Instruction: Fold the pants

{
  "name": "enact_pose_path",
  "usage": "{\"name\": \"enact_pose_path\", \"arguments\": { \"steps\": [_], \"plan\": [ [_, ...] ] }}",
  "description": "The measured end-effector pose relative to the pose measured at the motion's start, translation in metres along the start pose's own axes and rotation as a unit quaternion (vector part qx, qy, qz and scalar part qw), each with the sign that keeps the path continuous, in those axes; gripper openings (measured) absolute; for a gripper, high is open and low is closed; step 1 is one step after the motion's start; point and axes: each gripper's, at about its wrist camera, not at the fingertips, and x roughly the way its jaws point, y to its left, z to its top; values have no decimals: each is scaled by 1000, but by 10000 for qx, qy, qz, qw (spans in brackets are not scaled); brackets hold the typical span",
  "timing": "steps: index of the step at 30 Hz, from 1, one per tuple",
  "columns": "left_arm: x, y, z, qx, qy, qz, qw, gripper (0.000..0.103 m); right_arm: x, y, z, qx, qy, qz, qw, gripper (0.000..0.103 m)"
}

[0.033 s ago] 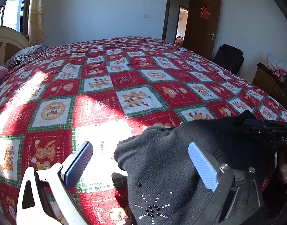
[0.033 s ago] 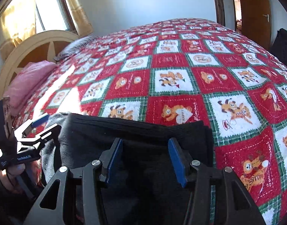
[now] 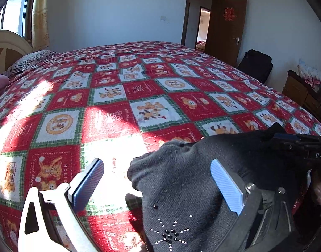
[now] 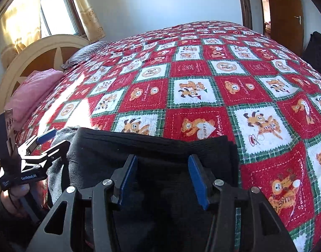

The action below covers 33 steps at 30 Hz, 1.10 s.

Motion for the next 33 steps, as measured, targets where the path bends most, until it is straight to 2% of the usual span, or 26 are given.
{"name": "enact_pose_path", "arguments": {
  "steps": [3,7,10,13,17,19,21,24,25,28,33],
  "plan": [
    [-5,-1,0,23,19,-10,10000,103,-15,6,-6,-14,-117,-129,9998,54],
    [-14,-6,-3,42,11,-122,9999,103,-35,24,-22,-346,-207,-7,9992,58],
    [-18,-16,-5,142,6,-250,9996,103,-33,34,-37,-609,-11,-6,9981,58],
    [-10,-26,-11,264,166,-329,9990,103,-11,30,-51,-674,395,-97,9969,58],
    [-2,-26,-18,278,309,-330,9986,103,-12,36,-53,-916,377,-195,9949,58],
    [-5,-21,-18,176,318,-390,9986,103,-22,32,-48,-759,296,2,9967,58],
    [-12,-13,-18,107,229,-367,9990,103,-40,22,-41,-531,9,134,9985,58],
    [-18,10,-23,-183,149,-348,9991,103,-65,-3,-33,-134,-504,-26,9986,58],
    [-16,18,-26,-340,178,-413,9984,103,-68,-13,-31,30,-555,-49,9984,58],
    [-10,30,-32,-682,229,-613,9955,103,-59,-43,-31,504,-329,-63,9982,58],
    [-10,19,-32,-587,99,-836,9947,103,-35,-59,-40,850,121,201,9961,58]
  ]
}}
